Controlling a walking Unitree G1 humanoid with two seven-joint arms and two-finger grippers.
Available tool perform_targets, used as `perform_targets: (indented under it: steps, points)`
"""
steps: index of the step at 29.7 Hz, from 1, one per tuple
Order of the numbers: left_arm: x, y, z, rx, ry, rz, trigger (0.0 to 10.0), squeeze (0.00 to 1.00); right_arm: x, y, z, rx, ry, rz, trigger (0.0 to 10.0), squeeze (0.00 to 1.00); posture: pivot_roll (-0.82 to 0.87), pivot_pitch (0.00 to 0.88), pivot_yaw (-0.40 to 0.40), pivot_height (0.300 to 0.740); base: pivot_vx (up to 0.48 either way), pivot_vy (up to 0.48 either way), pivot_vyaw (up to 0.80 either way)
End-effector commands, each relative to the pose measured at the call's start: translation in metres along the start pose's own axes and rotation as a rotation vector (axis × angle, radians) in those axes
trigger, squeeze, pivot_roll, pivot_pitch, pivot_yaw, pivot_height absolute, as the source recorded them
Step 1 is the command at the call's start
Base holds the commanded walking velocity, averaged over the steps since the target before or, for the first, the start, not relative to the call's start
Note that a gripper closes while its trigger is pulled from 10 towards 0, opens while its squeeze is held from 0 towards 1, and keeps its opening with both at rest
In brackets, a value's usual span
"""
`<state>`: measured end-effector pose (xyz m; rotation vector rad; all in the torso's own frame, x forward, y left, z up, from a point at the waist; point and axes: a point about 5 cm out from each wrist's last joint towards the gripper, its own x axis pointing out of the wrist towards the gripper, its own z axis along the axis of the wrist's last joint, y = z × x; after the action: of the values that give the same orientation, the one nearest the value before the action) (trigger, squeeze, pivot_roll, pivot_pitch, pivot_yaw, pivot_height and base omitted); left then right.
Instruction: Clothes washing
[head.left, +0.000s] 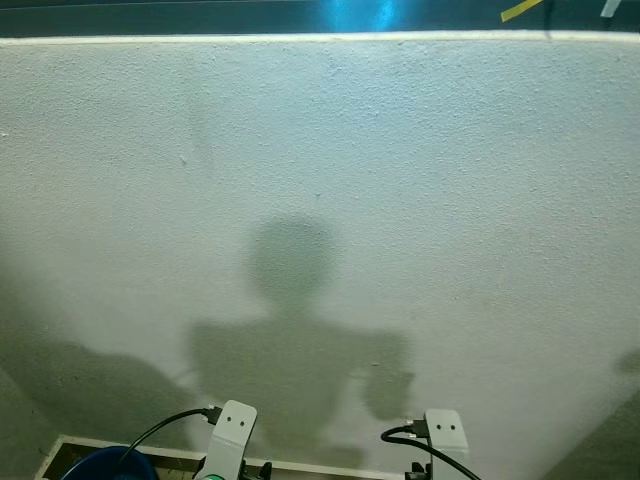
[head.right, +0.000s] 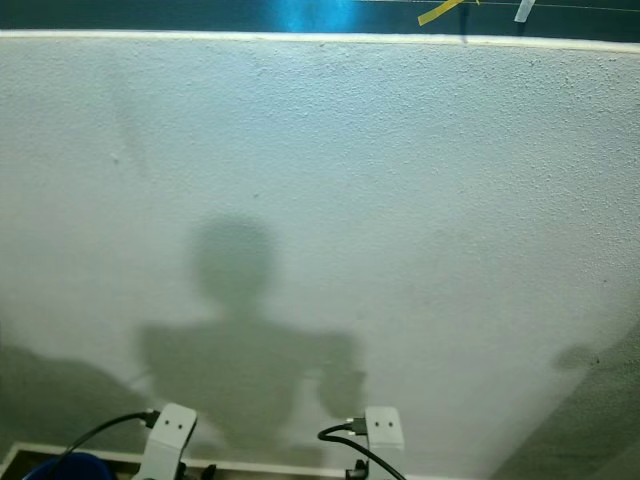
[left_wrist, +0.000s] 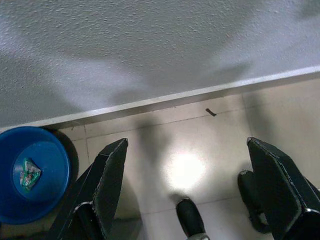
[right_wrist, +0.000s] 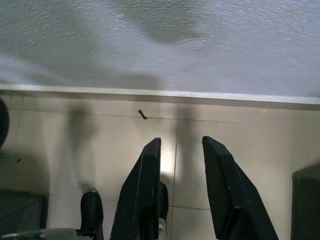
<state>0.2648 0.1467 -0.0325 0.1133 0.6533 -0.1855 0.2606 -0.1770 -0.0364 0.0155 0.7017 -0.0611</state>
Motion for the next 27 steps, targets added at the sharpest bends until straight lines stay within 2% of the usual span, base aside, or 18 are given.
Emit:
perform_targets:
  steps: [1,6,8,10,14,15,18,20,24,27]
  points:
    - [-0.001,0.001,-0.005,-0.025,0.016,-0.004,10.0,0.00,-0.001,-0.001,-0.002,0.020,-0.001,-0.008,10.0,0.00,-0.10,0.001,0.090,0.740,0.000,0.000,0.00]
    - [0.000,-0.004,-0.003,-0.021,0.021,-0.025,10.0,0.00,0.001,0.002,0.006,0.042,-0.023,-0.009,10.0,0.00,-0.09,0.012,0.083,0.740,0.000,0.000,0.00]
    - [-0.001,-0.008,-0.009,0.026,0.040,-0.040,10.0,0.00,0.003,0.005,0.016,0.044,-0.048,0.004,10.0,0.00,-0.07,0.008,0.063,0.740,0.000,0.000,0.00]
    - [-0.001,-0.008,-0.009,0.026,0.040,-0.040,10.0,0.00,0.003,0.005,0.016,0.044,-0.048,0.004,10.0,0.00,-0.07,0.008,0.063,0.740,0.000,0.000,0.00]
    - [-0.003,-0.002,-0.014,0.011,0.058,0.000,10.0,0.00,0.003,0.004,0.015,0.014,-0.029,0.018,10.0,0.00,-0.04,0.006,0.039,0.740,0.000,0.000,0.00]
    - [-0.004,0.003,-0.015,-0.021,0.056,0.028,10.0,0.00,0.003,0.004,0.012,0.021,-0.020,0.037,10.0,0.00,-0.02,0.000,0.019,0.740,0.000,0.000,0.00]
    - [-0.005,0.008,-0.018,-0.055,0.061,0.055,10.0,0.00,0.003,0.006,0.011,-0.004,-0.019,0.058,10.0,0.00,-0.02,0.000,0.021,0.740,0.000,0.000,0.00]
    - [-0.007,0.010,-0.022,-0.066,0.072,0.063,10.0,0.00,0.002,0.006,0.009,0.013,-0.011,0.051,10.0,0.00,-0.02,0.005,0.019,0.740,0.000,0.000,0.00]
    - [-0.009,0.011,-0.029,-0.041,0.092,0.058,10.0,0.00,0.002,0.006,0.009,0.018,-0.018,0.080,10.0,0.00,0.00,0.009,0.014,0.740,0.000,0.000,0.00]
    - [-0.011,0.016,-0.027,-0.043,0.054,0.074,10.0,0.00,0.002,0.015,0.012,0.035,-0.056,0.119,10.0,0.00,0.04,0.016,-0.028,0.740,0.000,0.000,0.00]
